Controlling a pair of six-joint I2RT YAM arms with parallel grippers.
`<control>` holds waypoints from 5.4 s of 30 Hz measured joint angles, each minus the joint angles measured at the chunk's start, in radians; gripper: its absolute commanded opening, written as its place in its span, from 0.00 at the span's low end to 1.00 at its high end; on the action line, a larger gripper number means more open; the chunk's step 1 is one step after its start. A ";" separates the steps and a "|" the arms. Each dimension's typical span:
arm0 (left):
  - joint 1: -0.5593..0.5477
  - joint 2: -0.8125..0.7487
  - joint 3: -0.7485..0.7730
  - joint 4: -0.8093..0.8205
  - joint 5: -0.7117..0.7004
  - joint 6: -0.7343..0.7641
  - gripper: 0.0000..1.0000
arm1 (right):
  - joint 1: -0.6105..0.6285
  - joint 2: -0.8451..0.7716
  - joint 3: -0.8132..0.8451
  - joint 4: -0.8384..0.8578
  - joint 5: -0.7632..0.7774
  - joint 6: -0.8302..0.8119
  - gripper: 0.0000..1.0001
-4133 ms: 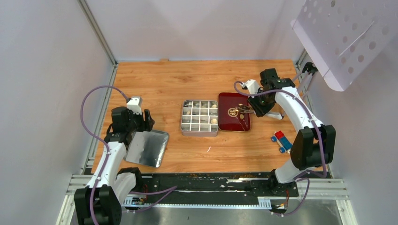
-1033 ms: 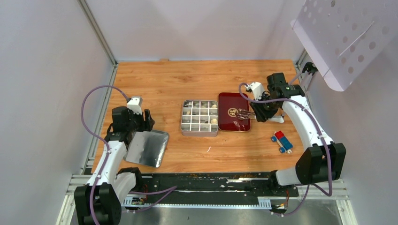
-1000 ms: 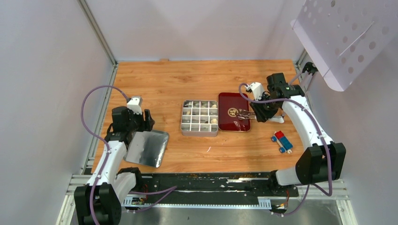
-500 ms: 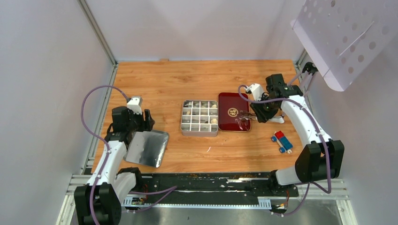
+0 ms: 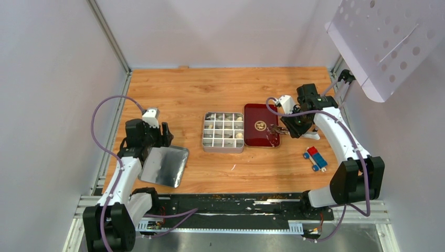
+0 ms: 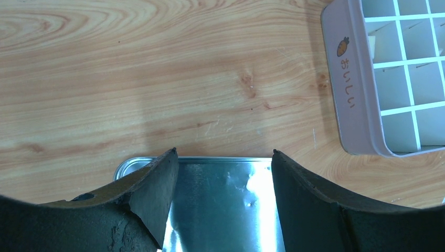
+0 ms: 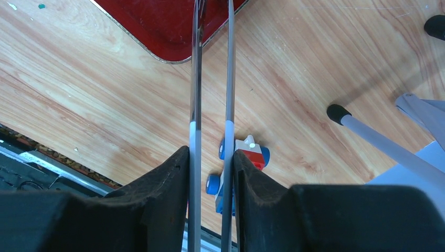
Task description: Pack the chocolate
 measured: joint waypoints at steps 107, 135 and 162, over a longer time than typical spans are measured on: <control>0.002 0.112 0.093 -0.013 0.018 0.005 0.74 | -0.269 -0.287 -0.235 0.253 -0.093 0.249 0.31; -0.022 0.155 0.251 -0.110 -0.032 0.111 0.74 | -0.317 -0.163 -0.320 0.333 -0.189 0.571 0.61; -0.376 0.148 0.422 -0.623 -0.146 0.299 0.55 | -0.248 -0.245 -0.231 0.331 -0.408 0.415 0.57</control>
